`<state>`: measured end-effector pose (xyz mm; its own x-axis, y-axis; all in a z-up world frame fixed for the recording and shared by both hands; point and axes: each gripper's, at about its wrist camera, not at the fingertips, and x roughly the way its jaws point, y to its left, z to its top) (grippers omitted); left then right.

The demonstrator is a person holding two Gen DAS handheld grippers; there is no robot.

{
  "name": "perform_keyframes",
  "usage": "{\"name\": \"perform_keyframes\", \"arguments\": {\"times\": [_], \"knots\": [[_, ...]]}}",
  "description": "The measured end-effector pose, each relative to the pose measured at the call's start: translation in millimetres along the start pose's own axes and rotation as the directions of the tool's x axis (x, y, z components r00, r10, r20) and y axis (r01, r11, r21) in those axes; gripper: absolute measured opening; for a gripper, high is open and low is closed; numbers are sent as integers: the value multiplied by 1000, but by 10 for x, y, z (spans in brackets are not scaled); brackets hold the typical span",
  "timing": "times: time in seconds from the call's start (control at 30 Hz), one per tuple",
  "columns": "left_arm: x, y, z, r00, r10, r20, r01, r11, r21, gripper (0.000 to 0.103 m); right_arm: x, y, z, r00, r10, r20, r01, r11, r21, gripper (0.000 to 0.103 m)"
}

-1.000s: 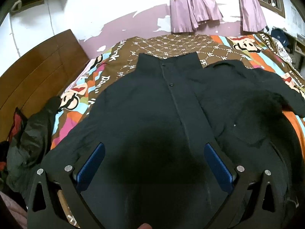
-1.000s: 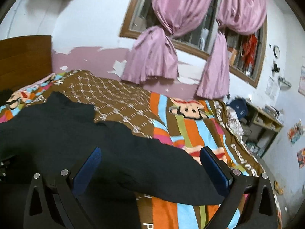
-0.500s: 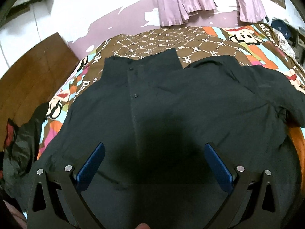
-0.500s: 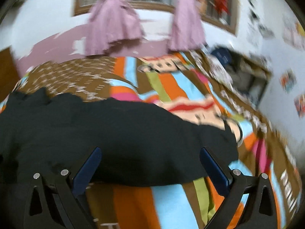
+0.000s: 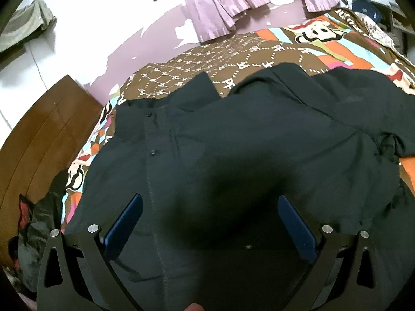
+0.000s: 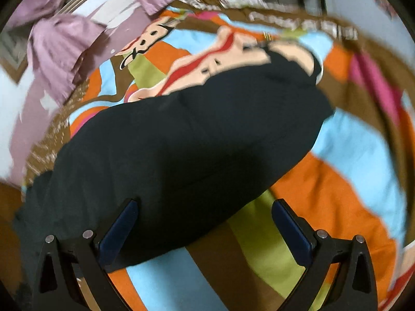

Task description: Fold large clothes

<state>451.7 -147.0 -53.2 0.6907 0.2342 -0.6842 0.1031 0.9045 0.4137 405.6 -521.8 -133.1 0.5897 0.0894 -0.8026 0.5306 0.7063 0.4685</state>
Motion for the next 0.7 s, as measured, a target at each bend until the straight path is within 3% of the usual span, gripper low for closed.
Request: {"name": "perform_keyframes", "arguments": {"times": [0.1, 0.27, 0.47, 0.57, 0.63, 0.7], "knots": [[56, -99, -5, 1000, -1, -5, 1, 1000, 15, 102, 95, -119, -64, 995, 94, -44, -90, 992, 84, 103], [125, -144, -30, 1000, -28, -10, 28, 1000, 11, 102, 90, -234, -70, 980, 200, -18, -195, 967, 163, 103], [187, -197, -37, 999, -29, -18, 29, 999, 16, 102, 198, -438, -116, 946, 322, -39, -289, 892, 347, 102], [264, -264, -102, 999, -39, -37, 40, 999, 31, 102, 204, -508, -194, 941, 339, -8, -311, 872, 379, 81], [321, -277, -155, 997, -58, -50, 59, 998, 24, 102, 189, -523, -170, 928, 372, 10, -347, 855, 385, 54], [366, -243, -170, 994, -87, -63, 87, 996, -3, 102, 136, -501, -129, 928, 373, 24, -354, 855, 378, 41]]}}
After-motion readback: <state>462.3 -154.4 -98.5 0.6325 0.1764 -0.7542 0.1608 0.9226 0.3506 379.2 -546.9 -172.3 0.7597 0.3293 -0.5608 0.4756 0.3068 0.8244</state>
